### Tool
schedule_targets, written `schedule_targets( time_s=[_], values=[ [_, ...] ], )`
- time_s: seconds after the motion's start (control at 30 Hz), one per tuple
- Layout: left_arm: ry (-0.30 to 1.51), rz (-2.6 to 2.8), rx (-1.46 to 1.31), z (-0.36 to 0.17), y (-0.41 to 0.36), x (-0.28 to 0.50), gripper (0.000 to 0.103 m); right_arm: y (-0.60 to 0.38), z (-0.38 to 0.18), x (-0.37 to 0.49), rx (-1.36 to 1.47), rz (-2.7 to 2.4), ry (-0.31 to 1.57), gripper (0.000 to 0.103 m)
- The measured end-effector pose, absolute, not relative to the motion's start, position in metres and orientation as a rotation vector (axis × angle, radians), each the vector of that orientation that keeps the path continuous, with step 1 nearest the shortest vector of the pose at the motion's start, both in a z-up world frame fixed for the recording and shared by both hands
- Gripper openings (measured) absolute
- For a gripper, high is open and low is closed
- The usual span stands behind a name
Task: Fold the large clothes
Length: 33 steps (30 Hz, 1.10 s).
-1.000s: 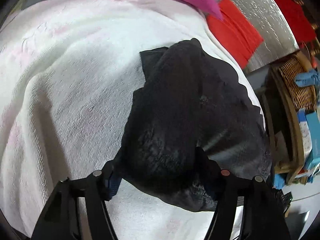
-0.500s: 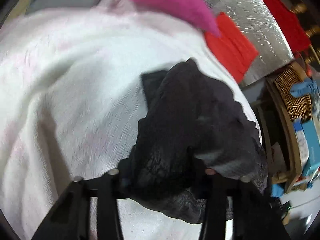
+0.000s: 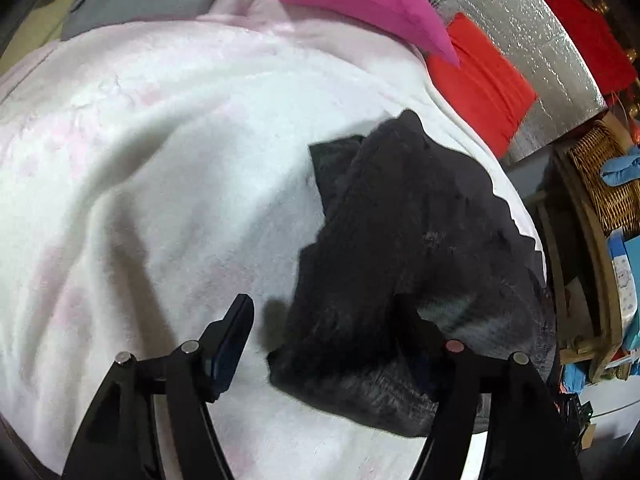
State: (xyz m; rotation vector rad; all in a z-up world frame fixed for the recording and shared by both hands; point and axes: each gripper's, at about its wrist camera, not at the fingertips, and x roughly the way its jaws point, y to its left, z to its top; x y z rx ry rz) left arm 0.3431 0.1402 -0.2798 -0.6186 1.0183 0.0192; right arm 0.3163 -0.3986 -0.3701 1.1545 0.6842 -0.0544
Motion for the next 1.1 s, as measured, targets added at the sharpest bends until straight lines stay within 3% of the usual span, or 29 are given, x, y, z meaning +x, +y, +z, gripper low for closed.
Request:
schedule_targets(
  time_s=[0.17, 0.4, 0.47, 0.53, 0.67, 0.8, 0.9, 1.1],
  values=[
    [0.937, 0.062, -0.681, -0.270, 0.160, 0.336, 0.076, -0.411, -0.385, 0.306, 1.291, -0.029, 0.664, 0.063],
    [1.022, 0.009, -0.671, -0.297, 0.144, 0.351, 0.076, -0.421, -0.403, 0.304, 1.406, -0.068, 0.593, 0.067],
    [1.011, 0.019, -0.652, -0.297, 0.141, 0.351, 0.076, -0.420, -0.398, 0.303, 1.375, -0.070, 0.571, 0.062],
    [0.996, 0.024, -0.623, -0.295, 0.137, 0.352, 0.075, -0.415, -0.388, 0.305, 1.273, -0.092, 0.578, 0.043],
    [0.960, -0.004, -0.577, -0.286, 0.127, 0.354, 0.058, -0.404, -0.355, 0.301, 1.105, -0.090, 0.513, 0.038],
    [0.959, 0.023, -0.481, -0.284, 0.117, 0.357, 0.061, -0.392, -0.336, 0.305, 0.922, -0.156, 0.518, 0.038],
    [0.943, 0.042, -0.419, -0.281, 0.111, 0.356, 0.061, -0.401, -0.359, 0.314, 0.994, -0.187, 0.626, 0.045],
    [0.895, 0.088, -0.216, -0.266, 0.095, 0.344, 0.061, -0.414, -0.342, 0.292, 1.019, -0.197, 0.611, 0.062]
  ],
)
